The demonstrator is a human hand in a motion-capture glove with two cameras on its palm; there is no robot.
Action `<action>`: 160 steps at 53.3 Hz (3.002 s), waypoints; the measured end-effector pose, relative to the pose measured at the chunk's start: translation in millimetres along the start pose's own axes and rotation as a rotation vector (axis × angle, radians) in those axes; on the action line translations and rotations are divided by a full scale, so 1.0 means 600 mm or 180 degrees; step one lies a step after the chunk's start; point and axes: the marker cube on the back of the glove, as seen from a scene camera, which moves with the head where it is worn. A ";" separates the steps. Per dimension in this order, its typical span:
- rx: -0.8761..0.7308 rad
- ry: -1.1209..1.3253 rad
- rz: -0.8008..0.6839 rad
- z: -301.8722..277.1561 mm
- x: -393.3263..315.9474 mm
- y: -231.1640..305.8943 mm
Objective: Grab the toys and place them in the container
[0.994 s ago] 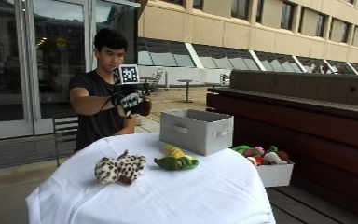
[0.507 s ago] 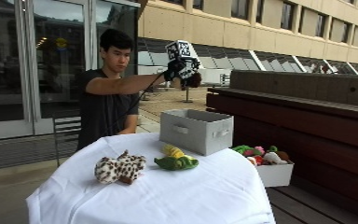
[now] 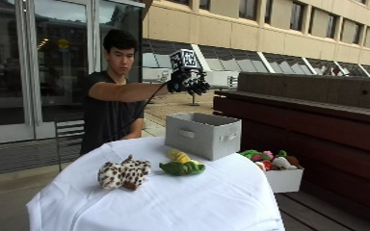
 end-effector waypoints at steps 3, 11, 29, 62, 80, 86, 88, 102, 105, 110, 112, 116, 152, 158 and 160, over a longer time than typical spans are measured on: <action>0.0040 0.0117 0.0261 0.006 0.048 -0.002; -0.0070 0.0266 0.0658 0.041 0.258 -0.011; -0.0382 0.0360 0.1147 0.191 0.613 0.016; -0.0983 0.0241 0.1236 0.445 0.698 0.075; -0.0247 0.0393 0.1438 0.452 0.693 0.086; -0.0069 0.0408 0.1341 0.434 0.690 0.091; -0.0023 0.0449 0.1374 0.430 0.692 0.086; -0.0326 0.0434 0.1480 0.407 0.695 0.083; -0.0384 0.0358 0.1479 0.391 0.694 0.085; -0.0374 0.0262 0.1328 0.348 0.694 0.075; -0.0297 0.0259 0.1343 0.320 0.686 0.067; -0.0075 0.0265 0.1386 0.249 0.660 0.044; 0.0565 0.0099 0.0061 -0.138 0.029 -0.048; 0.0491 0.0048 -0.0124 -0.109 -0.036 -0.052; 0.0472 0.0051 -0.0137 -0.103 -0.056 -0.047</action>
